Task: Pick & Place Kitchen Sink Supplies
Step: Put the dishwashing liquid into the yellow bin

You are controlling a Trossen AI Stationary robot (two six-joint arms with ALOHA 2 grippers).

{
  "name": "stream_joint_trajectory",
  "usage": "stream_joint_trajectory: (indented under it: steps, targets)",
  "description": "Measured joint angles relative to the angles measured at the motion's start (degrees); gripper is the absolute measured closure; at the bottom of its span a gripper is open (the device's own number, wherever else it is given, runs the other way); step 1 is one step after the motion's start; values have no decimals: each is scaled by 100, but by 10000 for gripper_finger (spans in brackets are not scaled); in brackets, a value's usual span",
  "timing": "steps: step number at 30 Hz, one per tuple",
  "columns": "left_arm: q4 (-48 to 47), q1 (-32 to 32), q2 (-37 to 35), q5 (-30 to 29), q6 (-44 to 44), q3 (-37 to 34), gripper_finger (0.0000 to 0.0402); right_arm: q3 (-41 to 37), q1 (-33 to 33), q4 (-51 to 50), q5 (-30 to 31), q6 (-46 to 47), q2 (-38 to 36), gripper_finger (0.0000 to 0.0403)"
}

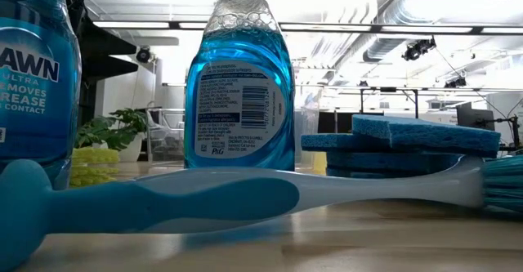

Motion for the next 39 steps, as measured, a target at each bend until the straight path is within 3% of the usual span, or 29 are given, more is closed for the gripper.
stream_joint_trajectory:
  steps: [14,26,39]
  targets:
    - [-1,-1,-2,1,0,-1,138,-2,-38,-160,100,172,531,164]
    - [-2,0,0,0,-1,0,138,-2,-38,-187,111,285,503,228]
    - [-2,-1,-2,1,0,0,138,-2,-38,-189,89,287,498,238]
